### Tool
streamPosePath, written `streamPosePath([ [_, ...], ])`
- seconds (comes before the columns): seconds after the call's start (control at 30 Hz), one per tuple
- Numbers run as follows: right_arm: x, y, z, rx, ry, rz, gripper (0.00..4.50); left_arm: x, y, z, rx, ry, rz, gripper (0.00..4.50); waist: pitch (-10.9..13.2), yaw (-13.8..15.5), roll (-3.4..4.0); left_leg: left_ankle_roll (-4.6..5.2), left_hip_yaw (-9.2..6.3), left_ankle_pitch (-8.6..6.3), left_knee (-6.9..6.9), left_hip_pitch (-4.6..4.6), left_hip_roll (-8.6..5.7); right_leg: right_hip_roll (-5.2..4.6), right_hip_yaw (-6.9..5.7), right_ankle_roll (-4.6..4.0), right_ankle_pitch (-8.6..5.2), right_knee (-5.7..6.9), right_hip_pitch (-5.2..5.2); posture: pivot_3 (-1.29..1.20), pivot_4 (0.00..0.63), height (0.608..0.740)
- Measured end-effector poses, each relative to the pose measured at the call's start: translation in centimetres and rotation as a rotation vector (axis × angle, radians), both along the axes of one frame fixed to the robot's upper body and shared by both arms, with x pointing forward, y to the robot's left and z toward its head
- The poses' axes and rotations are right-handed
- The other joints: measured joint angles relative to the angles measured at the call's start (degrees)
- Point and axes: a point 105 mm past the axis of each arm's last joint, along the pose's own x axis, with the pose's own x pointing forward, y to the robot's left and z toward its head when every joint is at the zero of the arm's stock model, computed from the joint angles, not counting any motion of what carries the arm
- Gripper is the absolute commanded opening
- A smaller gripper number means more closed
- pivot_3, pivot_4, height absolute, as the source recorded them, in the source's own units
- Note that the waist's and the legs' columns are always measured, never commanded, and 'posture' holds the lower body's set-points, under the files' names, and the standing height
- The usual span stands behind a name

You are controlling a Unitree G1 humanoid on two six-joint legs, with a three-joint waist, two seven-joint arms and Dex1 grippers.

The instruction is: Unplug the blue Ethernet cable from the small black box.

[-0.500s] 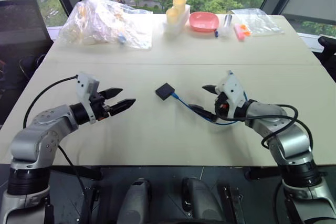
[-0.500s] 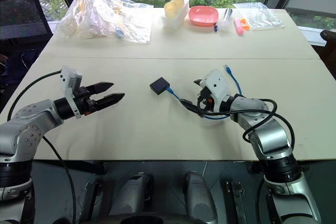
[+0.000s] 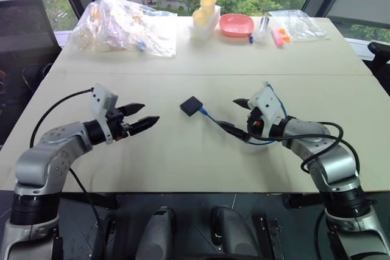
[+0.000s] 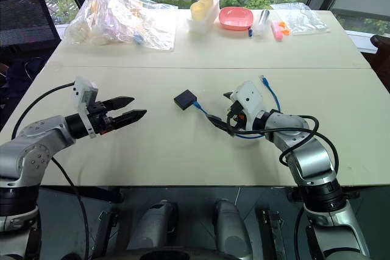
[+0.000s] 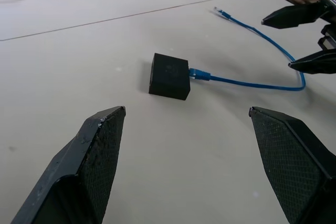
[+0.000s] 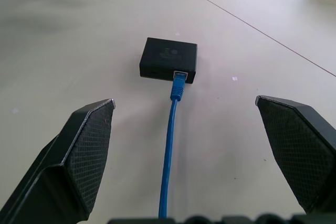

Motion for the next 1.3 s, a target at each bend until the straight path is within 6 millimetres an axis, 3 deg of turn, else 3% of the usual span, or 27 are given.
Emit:
streamPosePath([
  [0.53, 1.7, -0.3, 0.3, -0.013, 0.017, -0.002, 4.50, 1.9, 2.1, 0.4, 0.070, -0.021, -0.015, 3.95, 0.0, 0.0, 0.00, 0.00, 0.00, 0.01, 0.07, 0.02, 0.00, 0.06, 0.01, -0.01, 0.01, 0.07, 0.01, 0.00, 0.150, 0.740],
  [0.67, 3.9, 1.9, -0.1, -0.045, 0.045, 0.012, 4.50, 2.3, 1.9, 1.3, 0.173, -0.006, -0.169, 3.95, 0.0, -0.4, -0.03, 0.00, 0.02, 0.01, 0.11, 0.12, 0.04, 0.11, 0.01, -0.14, 0.09, 0.11, 0.04, 0.00, 0.150, 0.740],
  [0.8, 4.8, 4.3, -2.4, -0.080, 0.154, 0.062, 4.50, 1.8, 2.4, 2.3, 0.250, 0.034, -0.311, 3.95, 0.0, -0.4, -0.02, 0.00, 0.02, 0.01, -0.04, 0.04, 0.07, 0.16, 0.02, -0.09, 0.06, 0.14, -0.08, 0.00, 0.150, 0.740],
  [0.93, 5.2, 5.1, -4.1, -0.067, 0.256, 0.057, 4.50, 2.6, 3.6, 3.0, 0.304, 0.018, -0.314, 3.95, 0.0, -0.1, -0.02, 0.00, 0.03, 0.01, -0.07, -0.11, 0.06, 0.15, 0.02, 0.03, 0.06, 0.19, -0.20, 0.00, 0.150, 0.740],
  [1.17, 6.3, 6.0, -4.5, -0.075, 0.274, 0.012, 4.50, 3.0, 3.5, 3.8, 0.314, -0.024, -0.318, 3.95, 0.0, -0.3, -0.03, 0.00, 0.04, 0.02, -0.03, -0.04, 0.06, 0.15, 0.06, 0.04, 0.05, 0.31, -0.19, 0.00, 0.150, 0.740],
  [1.27, 6.5, 6.5, -4.6, -0.075, 0.276, 0.004, 3.69, 3.0, 3.1, 3.6, 0.306, -0.029, -0.323, 3.98, 0.0, -0.5, -0.03, 0.00, 0.04, 0.02, -0.01, 0.01, 0.07, 0.17, 0.07, 0.05, 0.05, 0.43, -0.20, 0.00, 0.150, 0.740],
  [1.3, 6.5, 6.4, -4.6, -0.081, 0.272, 0.001, 3.22, 3.0, 3.0, 3.5, 0.308, -0.033, -0.323, 3.98, 0.0, -0.5, -0.03, 0.00, 0.04, 0.02, -0.01, 0.03, 0.07, 0.16, 0.09, 0.06, 0.05, 0.47, -0.20, 0.00, 0.150, 0.740],
])
